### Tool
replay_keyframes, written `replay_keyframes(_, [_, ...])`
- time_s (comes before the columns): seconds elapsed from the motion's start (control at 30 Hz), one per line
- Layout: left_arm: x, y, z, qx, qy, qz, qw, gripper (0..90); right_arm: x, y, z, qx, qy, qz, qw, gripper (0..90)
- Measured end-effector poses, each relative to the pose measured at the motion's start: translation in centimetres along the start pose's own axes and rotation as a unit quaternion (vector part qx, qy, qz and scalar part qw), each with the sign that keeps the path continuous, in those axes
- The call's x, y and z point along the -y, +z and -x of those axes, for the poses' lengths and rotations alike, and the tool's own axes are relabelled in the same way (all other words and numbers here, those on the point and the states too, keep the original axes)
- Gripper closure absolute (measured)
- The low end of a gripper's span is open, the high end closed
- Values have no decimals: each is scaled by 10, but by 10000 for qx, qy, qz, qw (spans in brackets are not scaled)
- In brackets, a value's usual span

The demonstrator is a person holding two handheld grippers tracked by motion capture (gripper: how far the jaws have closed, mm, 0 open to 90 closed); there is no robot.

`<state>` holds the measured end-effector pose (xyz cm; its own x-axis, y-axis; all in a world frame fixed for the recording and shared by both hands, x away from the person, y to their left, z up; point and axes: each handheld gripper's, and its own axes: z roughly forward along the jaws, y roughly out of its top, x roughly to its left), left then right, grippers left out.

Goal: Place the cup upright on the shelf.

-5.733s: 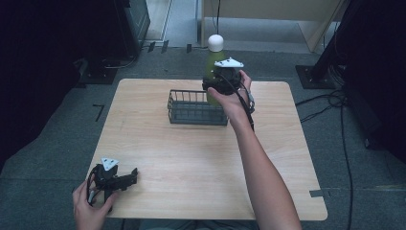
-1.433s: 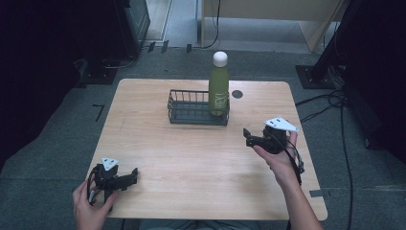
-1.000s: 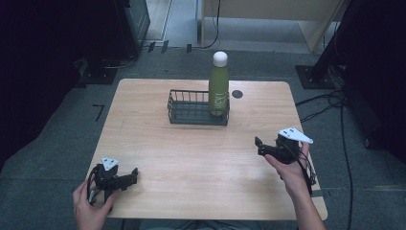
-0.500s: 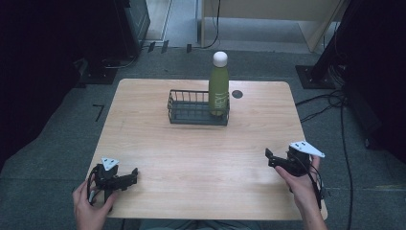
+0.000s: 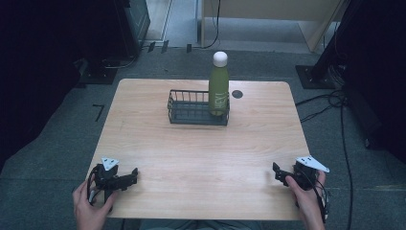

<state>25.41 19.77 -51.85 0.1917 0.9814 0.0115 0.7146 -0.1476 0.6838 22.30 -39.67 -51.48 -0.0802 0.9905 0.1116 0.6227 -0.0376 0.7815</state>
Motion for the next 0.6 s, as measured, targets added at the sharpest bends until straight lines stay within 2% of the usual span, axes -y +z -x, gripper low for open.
replay_keyframes(0.17, [0, 0, 0, -1, 0, 0, 10000, 0, 9, 2, 3, 350, -192, -205, 9990, 50])
replay_keyframes(0.3, [0, 0, 0, -1, 1, 0, 10000, 0, 11, 2, 2, 554, -246, -382, 9974, 46])
replay_keyframes(0.37, [0, 0, 0, 0, 1, 1, 10000, 0, 12, 3, 3, 573, -262, -466, 9969, 20])
replay_keyframes(0.47, [0, 0, 0, 0, 0, 0, 10000, 0, 12, 3, 5, 494, -147, -528, 9973, 11])
replay_keyframes(0.6, [0, 0, 0, 0, 1, 0, 10000, 0, 12, 3, 5, 461, -181, -560, 9972, 0])
